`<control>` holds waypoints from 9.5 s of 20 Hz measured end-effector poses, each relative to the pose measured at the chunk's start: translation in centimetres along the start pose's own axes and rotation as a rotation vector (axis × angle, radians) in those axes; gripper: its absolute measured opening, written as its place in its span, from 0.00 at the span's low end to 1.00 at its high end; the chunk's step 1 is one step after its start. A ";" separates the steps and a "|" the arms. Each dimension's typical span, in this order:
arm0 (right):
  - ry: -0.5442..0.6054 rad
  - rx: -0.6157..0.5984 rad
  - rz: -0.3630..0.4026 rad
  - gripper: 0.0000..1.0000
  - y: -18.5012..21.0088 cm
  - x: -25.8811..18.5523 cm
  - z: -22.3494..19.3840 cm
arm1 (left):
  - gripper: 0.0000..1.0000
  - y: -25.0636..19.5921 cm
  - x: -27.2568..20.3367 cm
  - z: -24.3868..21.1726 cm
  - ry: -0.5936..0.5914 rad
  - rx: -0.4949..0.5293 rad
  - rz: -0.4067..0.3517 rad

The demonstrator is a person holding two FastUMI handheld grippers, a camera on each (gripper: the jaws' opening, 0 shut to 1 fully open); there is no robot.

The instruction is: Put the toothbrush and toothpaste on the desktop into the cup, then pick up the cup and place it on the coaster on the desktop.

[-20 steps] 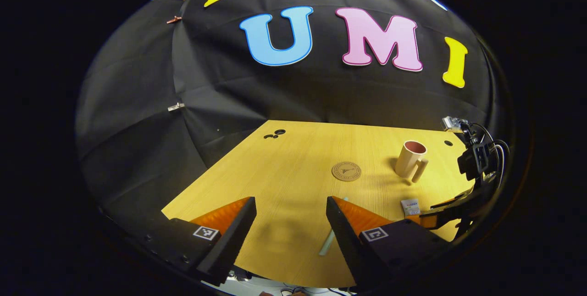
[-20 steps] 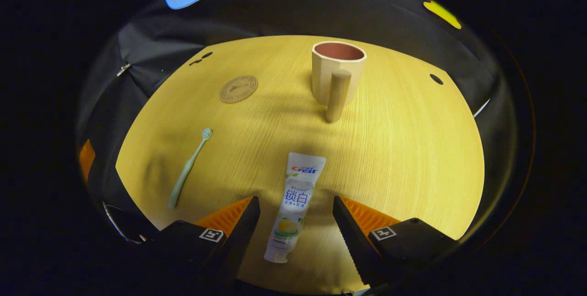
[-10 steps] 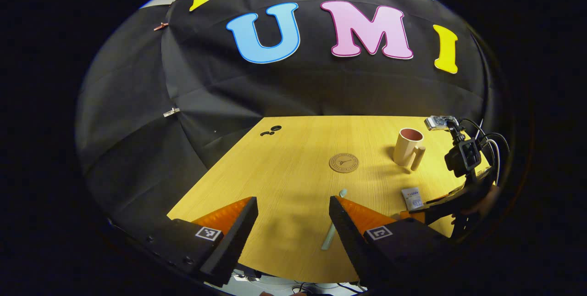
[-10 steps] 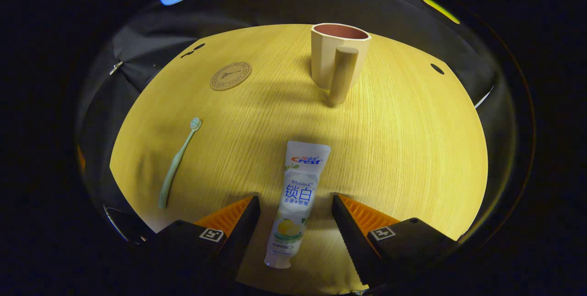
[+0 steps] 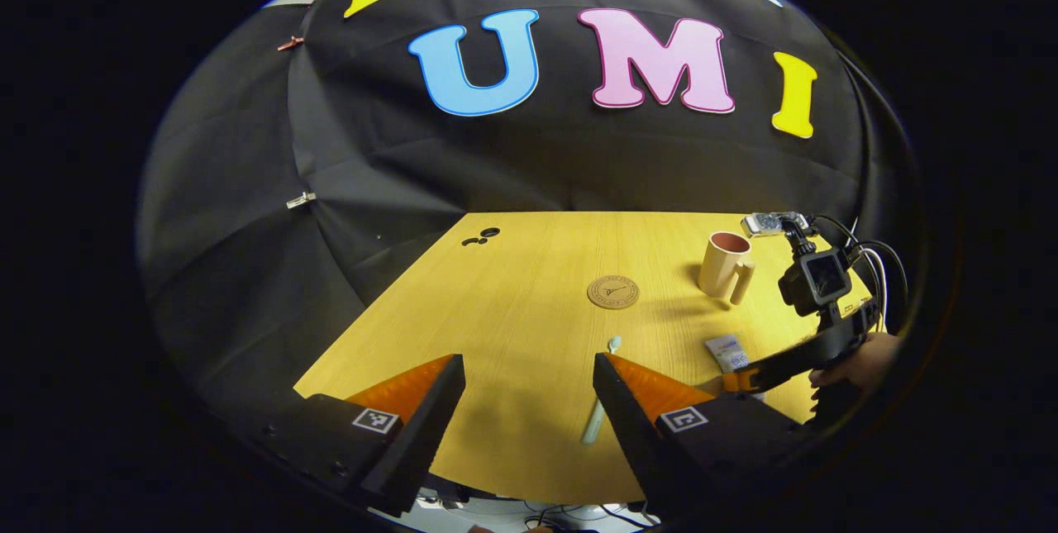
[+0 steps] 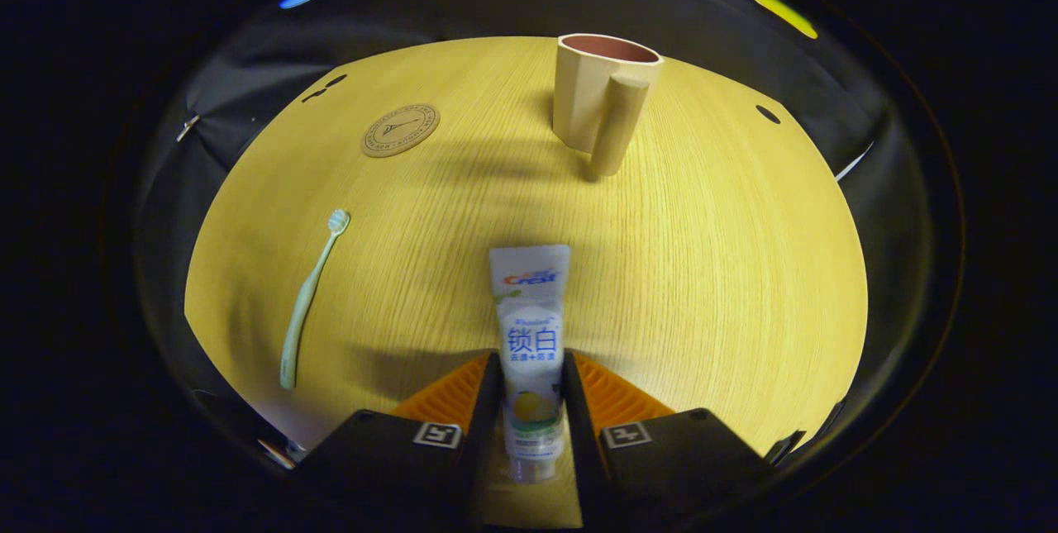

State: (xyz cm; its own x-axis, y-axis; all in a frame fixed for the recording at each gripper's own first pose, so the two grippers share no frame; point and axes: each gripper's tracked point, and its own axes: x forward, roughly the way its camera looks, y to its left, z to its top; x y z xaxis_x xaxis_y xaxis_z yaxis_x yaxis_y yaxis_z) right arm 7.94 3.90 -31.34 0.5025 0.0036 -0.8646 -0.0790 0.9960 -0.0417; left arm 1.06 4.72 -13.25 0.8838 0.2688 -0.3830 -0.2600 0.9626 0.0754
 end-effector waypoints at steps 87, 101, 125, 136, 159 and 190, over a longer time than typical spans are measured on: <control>-0.949 0.031 0.205 0.25 -5.6 -9.1 31.4 | 0.07 -17.1 7.3 0.6 0.200 -0.092 -0.501; -1.024 0.043 0.111 0.26 -6.5 -2.9 30.6 | 0.07 -19.9 10.1 4.7 0.135 -0.260 -0.561; -0.829 0.151 0.136 0.98 -11.1 -3.3 21.5 | 0.06 -27.7 11.8 15.1 -0.108 -0.207 -0.702; -0.705 0.216 0.137 0.98 -15.5 -2.9 17.8 | 0.06 -34.1 19.3 17.8 -0.317 -0.146 -0.697; -0.613 0.166 0.093 0.98 -16.3 0.0 16.2 | 0.72 -32.2 20.4 9.2 -0.353 -0.067 -0.584; 0.094 0.097 0.217 1.00 -6.6 0.8 20.2 | 0.98 -11.6 7.9 0.2 -0.030 -0.094 -0.387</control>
State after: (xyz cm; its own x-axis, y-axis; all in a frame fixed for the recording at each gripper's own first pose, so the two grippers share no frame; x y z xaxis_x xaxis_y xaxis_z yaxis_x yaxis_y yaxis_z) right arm 26.23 -0.90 -21.69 0.4005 0.2141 -0.8909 -0.0906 0.9768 0.1941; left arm 11.11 -4.32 -16.97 0.9340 -0.1106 -0.3398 0.0605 0.9861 -0.1547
